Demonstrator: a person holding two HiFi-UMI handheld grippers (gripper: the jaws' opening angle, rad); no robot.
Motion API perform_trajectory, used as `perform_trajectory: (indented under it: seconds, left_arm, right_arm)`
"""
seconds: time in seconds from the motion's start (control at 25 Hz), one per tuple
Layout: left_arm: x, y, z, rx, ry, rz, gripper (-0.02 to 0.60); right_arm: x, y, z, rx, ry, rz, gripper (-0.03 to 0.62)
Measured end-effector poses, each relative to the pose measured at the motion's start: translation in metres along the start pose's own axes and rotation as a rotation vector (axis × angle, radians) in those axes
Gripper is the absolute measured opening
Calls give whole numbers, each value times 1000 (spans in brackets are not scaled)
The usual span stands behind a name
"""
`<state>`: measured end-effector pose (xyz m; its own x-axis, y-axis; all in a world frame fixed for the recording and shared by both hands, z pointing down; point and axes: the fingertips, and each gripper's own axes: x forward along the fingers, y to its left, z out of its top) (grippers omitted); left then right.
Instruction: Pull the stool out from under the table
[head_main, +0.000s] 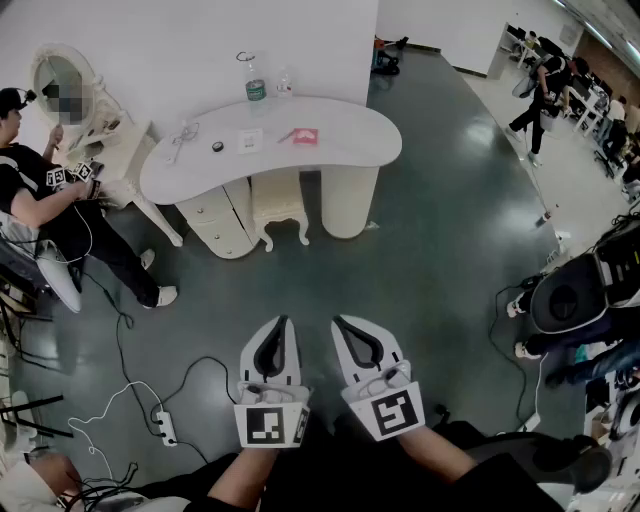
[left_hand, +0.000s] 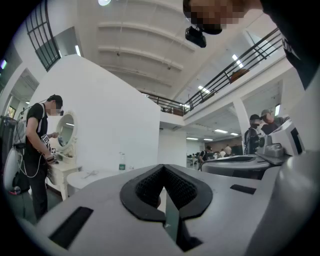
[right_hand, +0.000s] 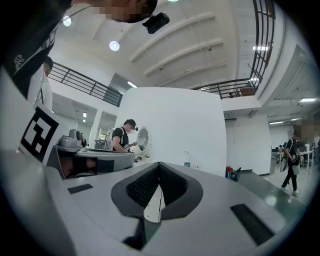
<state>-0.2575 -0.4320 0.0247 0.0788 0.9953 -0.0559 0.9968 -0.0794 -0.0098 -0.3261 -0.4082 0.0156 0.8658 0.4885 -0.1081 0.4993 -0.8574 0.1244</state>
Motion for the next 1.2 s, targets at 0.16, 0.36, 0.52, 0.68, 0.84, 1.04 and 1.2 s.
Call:
perform_trajectory:
  seconds: [0.16, 0.36, 0.52, 0.68, 0.84, 1.04, 1.2]
  left_arm:
    - [3, -12, 1, -6, 0, -14, 5]
    - [8, -19, 0, 20, -6, -20, 5]
    - [14, -31, -2, 8, 0, -24, 5]
    - [17, -40, -3, 35, -2, -18, 5]
    - [20, -47, -5, 34, 8, -2, 5]
    - [23, -54, -9, 28, 16, 19, 5]
    - [26, -60, -11, 2, 24, 40, 5]
  right_arm:
    - [-5, -8, 2, 1, 4, -13, 6]
    - [-9, -18, 1, 6, 5, -32, 6]
    - [-13, -30, 2, 13, -5, -35, 6]
    - [-18, -39, -2, 26, 2, -28, 6]
    - [-21, -48, -2, 36, -7, -21, 6]
    - [-23, -52, -4, 40, -11, 8, 6]
    - [-24, -56, -11, 46, 1, 30, 6]
